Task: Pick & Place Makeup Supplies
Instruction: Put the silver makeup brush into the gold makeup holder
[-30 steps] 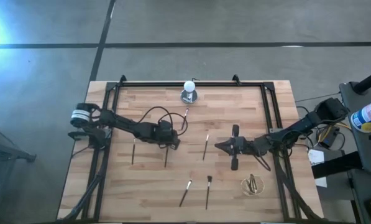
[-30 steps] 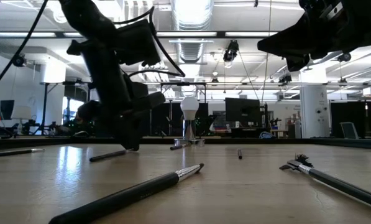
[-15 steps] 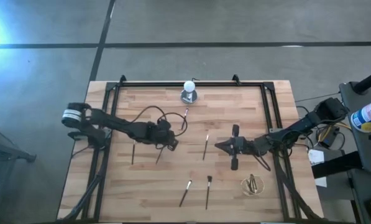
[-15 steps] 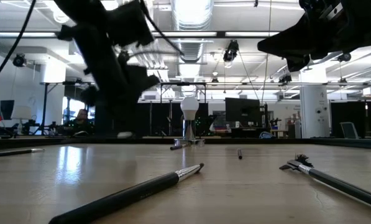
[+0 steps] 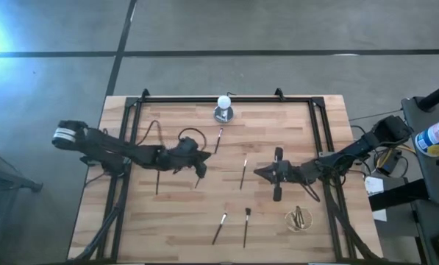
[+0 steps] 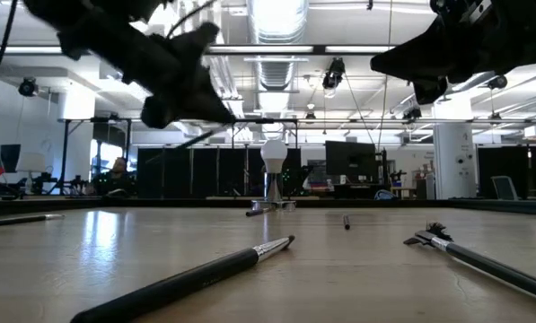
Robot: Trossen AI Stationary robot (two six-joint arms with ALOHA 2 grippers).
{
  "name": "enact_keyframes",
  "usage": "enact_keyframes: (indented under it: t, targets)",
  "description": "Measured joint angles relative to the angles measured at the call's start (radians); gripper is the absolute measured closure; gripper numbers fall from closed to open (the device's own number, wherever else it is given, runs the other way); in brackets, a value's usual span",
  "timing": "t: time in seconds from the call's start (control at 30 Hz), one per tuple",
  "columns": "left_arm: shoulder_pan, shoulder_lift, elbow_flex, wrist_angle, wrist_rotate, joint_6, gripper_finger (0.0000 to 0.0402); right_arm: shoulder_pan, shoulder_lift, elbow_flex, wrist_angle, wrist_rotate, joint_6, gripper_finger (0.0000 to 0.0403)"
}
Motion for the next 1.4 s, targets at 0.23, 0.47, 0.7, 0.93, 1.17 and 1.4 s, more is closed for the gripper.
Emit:
enact_keyframes:
  t: [0.23,0.47,0.7,0.93,1.17,1.4]
  targets:
    - [0.009,0.015,-0.192,0.66,0.154,0.191,0.0401,-0.006,0.015,0.042,0.001,-0.008,0.07,0.0394]
    - [0.009,0.063,-0.207,0.789,0.234,0.305,0.0401,-0.054,0.167,0.158,-0.001,-0.023,0.187,0.0384]
    - [0.01,0.074,-0.168,0.861,0.273,0.385,0.0401,-0.128,0.3,0.307,-0.001,-0.172,0.213,0.0319]
    - [0.01,0.071,-0.163,0.885,0.275,0.415,0.0401,-0.195,0.389,0.417,0.002,-0.179,0.283,0.0258]
    - [0.011,0.071,-0.163,0.893,0.275,0.434,0.0401,-0.238,0.473,0.498,0.011,-0.219,0.3,0.0251]
    - [0.011,0.071,-0.163,0.889,0.275,0.441,0.0402,-0.259,0.506,0.519,0.058,-0.22,0.301,0.0282]
